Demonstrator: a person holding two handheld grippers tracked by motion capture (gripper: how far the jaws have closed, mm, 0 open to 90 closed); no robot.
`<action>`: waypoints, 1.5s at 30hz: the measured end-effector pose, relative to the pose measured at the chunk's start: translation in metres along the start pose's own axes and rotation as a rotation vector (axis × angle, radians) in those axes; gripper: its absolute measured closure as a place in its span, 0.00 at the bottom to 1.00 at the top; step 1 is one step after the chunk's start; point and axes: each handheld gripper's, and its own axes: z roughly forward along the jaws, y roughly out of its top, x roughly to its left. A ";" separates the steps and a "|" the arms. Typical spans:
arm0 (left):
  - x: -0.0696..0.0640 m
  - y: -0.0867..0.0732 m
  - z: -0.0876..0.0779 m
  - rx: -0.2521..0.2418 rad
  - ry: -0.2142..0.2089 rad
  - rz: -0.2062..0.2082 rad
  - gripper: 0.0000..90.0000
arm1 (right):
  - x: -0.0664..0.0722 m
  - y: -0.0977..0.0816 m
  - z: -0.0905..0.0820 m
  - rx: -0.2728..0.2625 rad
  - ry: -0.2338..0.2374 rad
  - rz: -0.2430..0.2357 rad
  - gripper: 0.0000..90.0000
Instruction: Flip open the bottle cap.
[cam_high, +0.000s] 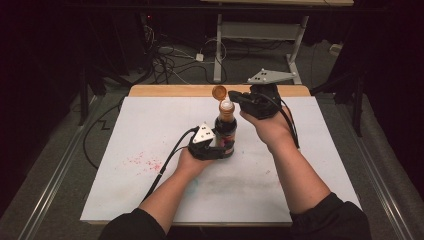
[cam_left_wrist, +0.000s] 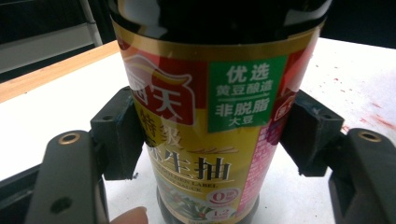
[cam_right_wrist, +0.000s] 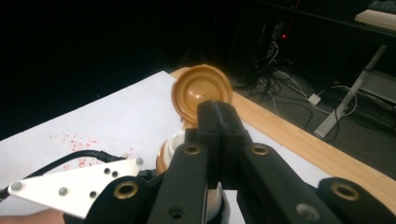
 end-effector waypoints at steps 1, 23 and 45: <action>0.000 0.000 0.000 -0.001 0.000 0.000 0.32 | -0.002 -0.003 -0.005 -0.005 -0.005 0.000 1.00; 0.000 0.001 0.000 0.004 -0.002 -0.004 0.31 | -0.020 -0.048 -0.011 0.010 -0.025 0.034 1.00; 0.006 -0.012 -0.005 0.095 -0.033 -0.082 0.16 | -0.028 -0.138 0.024 0.109 -0.011 0.080 0.77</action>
